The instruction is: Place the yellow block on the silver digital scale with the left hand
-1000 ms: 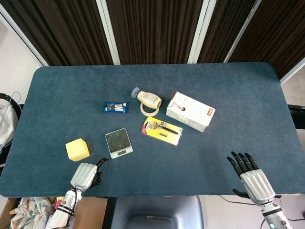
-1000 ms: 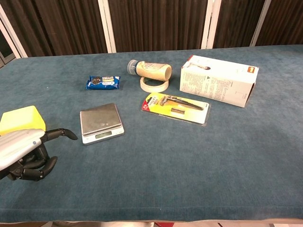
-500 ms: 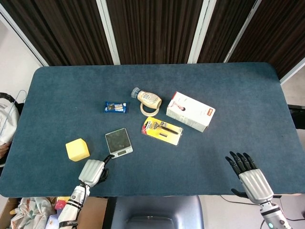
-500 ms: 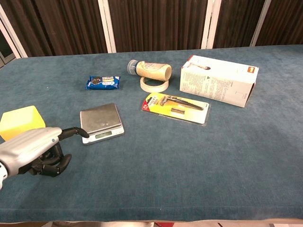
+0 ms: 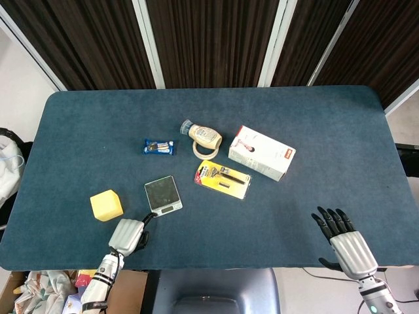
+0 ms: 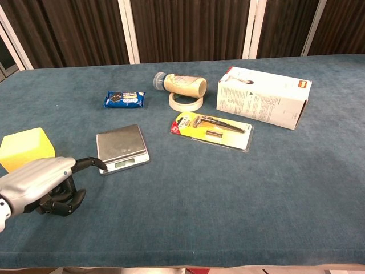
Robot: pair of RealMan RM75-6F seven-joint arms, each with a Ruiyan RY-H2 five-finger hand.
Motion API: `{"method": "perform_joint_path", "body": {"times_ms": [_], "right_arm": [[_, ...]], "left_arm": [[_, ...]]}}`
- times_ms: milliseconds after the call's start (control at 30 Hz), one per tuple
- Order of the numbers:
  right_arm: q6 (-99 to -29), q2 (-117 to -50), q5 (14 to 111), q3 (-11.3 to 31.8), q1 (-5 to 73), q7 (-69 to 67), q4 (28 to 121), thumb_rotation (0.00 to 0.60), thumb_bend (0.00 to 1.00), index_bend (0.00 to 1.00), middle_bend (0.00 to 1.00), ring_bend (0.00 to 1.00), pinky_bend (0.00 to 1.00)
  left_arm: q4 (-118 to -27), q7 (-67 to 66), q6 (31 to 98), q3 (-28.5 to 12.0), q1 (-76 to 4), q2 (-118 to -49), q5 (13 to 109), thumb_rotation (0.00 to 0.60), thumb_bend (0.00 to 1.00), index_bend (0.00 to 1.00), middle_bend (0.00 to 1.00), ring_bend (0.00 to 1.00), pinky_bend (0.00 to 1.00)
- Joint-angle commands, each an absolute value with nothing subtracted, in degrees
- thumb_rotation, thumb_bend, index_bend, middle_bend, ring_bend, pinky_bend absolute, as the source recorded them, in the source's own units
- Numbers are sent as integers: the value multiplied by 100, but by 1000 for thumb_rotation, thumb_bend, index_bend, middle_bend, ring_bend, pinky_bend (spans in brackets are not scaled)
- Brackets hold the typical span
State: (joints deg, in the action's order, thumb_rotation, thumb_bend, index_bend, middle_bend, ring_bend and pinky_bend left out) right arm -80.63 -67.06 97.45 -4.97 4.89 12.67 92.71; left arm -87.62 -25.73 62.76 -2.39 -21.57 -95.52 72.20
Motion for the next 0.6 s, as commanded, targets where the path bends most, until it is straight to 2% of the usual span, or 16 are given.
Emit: {"method": "perform_joint_path", "body": {"times_ms": [33, 600], "right_arm": [[-8080, -6695, 9755, -504, 480, 1260, 9274, 600, 137, 0, 0, 0, 0], [-8116, -6694, 9755, -494, 472, 1244, 9266, 600, 137, 0, 0, 0, 0]], "left_arm": [[-8749, -2573, 6263, -223, -2167, -9554, 7188, 600, 608, 222, 1000, 1000, 1000], [-8655, -2659, 6121, -173, -2288, -9573, 6949, 600, 613, 219, 1000, 1000, 1000]]}}
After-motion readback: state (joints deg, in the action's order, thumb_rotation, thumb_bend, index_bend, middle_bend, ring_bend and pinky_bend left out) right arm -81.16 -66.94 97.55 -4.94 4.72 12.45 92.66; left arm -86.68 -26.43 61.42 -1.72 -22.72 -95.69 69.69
